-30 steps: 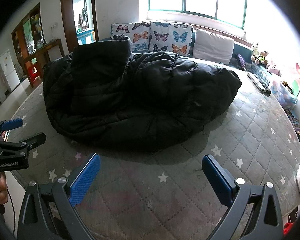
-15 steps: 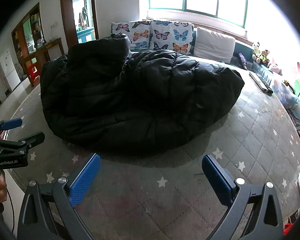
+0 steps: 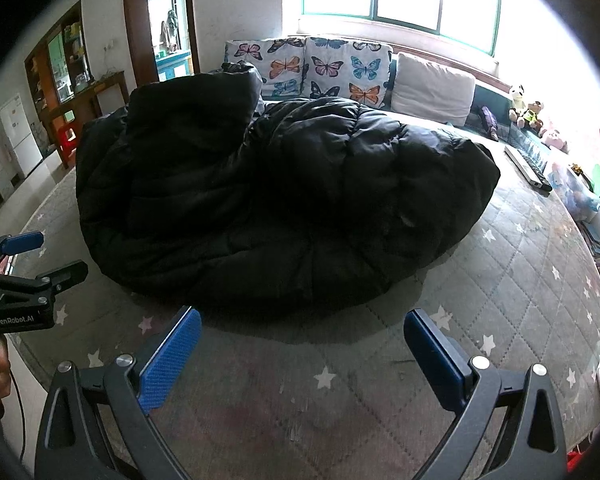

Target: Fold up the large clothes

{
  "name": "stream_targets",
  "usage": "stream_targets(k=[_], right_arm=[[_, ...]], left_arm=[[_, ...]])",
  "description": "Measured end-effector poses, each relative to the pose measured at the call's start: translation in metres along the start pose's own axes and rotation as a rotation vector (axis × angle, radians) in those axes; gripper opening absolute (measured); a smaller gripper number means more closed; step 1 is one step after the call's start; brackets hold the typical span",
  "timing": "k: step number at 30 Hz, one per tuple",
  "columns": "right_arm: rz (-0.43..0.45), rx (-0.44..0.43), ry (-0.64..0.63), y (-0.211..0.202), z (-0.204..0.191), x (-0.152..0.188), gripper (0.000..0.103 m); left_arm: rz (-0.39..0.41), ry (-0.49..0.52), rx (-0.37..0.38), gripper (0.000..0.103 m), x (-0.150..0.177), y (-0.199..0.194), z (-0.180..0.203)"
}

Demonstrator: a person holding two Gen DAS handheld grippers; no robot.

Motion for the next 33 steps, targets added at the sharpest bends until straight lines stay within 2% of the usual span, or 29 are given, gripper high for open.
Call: stream_targets(k=[19, 24, 30, 33], right_arm=[[0.035, -0.005, -0.072, -0.004, -0.008, -0.022, 0.103], [0.054, -0.02, -0.094, -0.009, -0.009, -0.03, 0.103], [0.093, -0.023, -0.129, -0.015, -0.008, -0.047, 0.103], [0.113, -0.033, -0.149, -0.017, -0.006, -0.057, 0.103]], left_arm=[[0.004, 0.034, -0.02, 0.103, -0.018, 0.006, -0.011], [0.038, 0.04, 0.008, 0.103, -0.033, -0.004, -0.019], [0.1, 0.101, 0.021, 0.103, -0.057, -0.017, -0.021], [0.117, 0.154, 0.078, 0.103, -0.067, -0.022, -0.012]])
Point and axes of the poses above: each gripper's, at about its wrist camera, not at the fingertips, and y roughly the way its jaws point, z to its right, x to its underside, the point moved 2 cm from there along y, roughly the way its jaws point, and after that the axes turned 11 degrees about -z, right-handed, at the moved point
